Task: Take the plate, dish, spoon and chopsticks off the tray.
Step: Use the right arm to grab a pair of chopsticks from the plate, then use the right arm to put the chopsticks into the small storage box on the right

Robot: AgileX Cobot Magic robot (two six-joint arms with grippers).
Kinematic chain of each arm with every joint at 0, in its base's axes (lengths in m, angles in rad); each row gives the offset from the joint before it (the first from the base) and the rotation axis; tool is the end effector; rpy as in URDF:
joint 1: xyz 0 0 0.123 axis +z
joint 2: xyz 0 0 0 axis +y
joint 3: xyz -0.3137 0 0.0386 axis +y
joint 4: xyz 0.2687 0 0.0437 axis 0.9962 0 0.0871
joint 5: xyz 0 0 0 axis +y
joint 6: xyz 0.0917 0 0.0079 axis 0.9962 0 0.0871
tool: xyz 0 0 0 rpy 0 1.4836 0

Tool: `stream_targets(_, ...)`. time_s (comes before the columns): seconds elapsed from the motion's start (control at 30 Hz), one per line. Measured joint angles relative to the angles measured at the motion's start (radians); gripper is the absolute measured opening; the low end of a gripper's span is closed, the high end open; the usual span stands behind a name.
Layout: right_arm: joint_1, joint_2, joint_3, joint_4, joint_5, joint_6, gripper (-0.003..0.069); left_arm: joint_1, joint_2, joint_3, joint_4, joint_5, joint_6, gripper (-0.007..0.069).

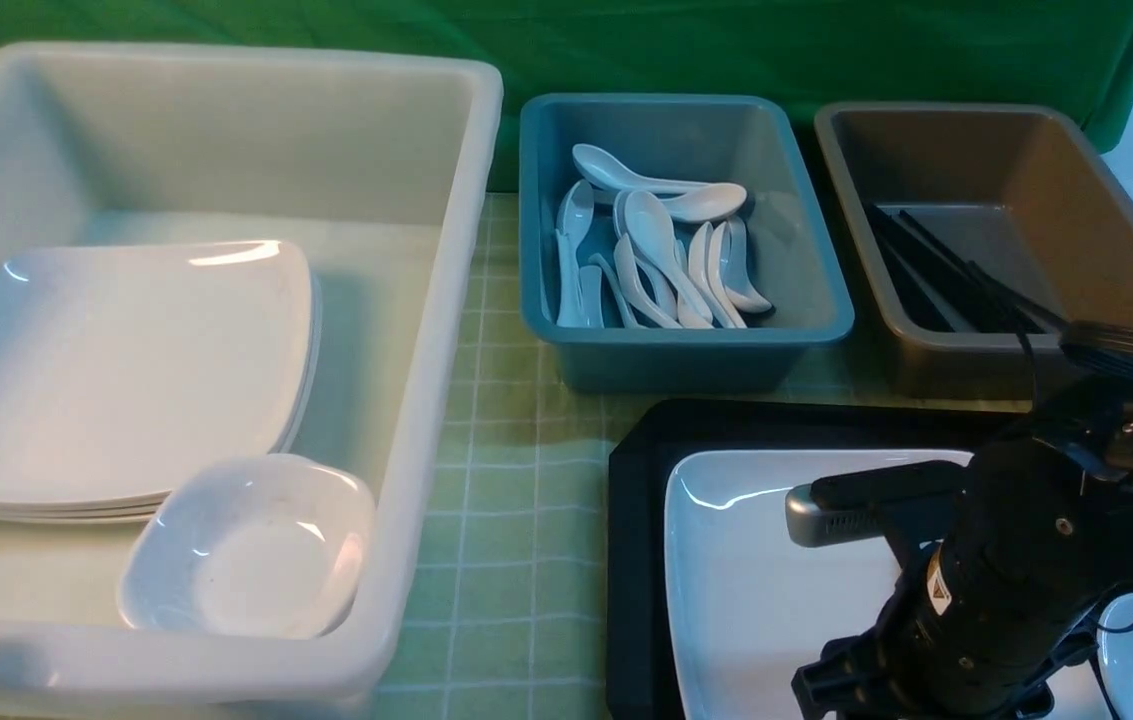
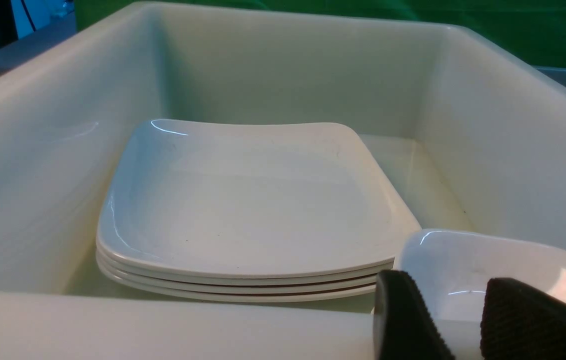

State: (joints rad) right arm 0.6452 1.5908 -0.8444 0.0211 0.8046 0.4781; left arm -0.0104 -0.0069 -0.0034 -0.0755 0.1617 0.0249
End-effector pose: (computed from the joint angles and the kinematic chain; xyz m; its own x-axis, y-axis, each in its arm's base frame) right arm 0.2241 0.1704 0.1940 -0.9849 -0.1493 -0.0870 -0.1551 0.9858 0.0639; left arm 0.0461 -0.0016 0.1999 -0.0647 -0.0489 -0.9967 0.0193 0.9985 -0.0503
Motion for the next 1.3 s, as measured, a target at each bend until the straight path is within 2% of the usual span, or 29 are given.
stream_targets(0.37,0.001,0.058,0.000,-0.004,0.000,0.001,0.0482,0.000,0.000,0.000,0.002,0.000,0.000,0.0224)
stream_targets(0.43,0.001,0.058,0.000,-0.003,0.000,0.001,0.0462,0.000,0.000,0.000,0.002,0.000,0.000,0.0224)
stream_targets(0.53,0.001,0.058,0.000,-0.001,0.000,-0.001,0.0386,0.000,0.000,0.000,0.003,0.000,0.000,0.0224)
stream_targets(0.57,0.001,0.058,0.000,-0.001,0.004,-0.011,0.0269,0.000,0.000,0.000,0.003,0.000,0.000,0.0224)
stream_targets(0.6,0.001,0.058,0.000,-0.001,0.004,-0.011,0.0256,0.000,0.000,0.000,0.003,0.000,0.000,0.0224)
stream_targets(0.63,0.001,0.058,0.000,-0.004,0.012,-0.030,0.0147,0.000,0.000,0.000,0.003,0.000,0.000,0.0224)
stream_targets(0.67,0.001,0.057,0.000,-0.006,0.016,-0.036,0.0106,0.000,0.000,0.000,0.003,0.000,0.000,0.0224)
stream_targets(1.07,0.001,-0.133,-0.103,-0.006,0.206,-0.089,0.0113,0.000,0.000,0.000,0.003,0.000,0.000,0.0224)
stream_targets(1.17,-0.043,-0.194,-0.223,-0.003,0.262,-0.128,0.0113,0.000,0.000,0.000,0.003,0.000,0.000,0.0224)
stream_targets(1.3,-0.161,-0.179,-0.363,-0.003,0.264,-0.186,0.0113,0.000,0.000,0.000,0.003,0.000,0.000,0.0224)
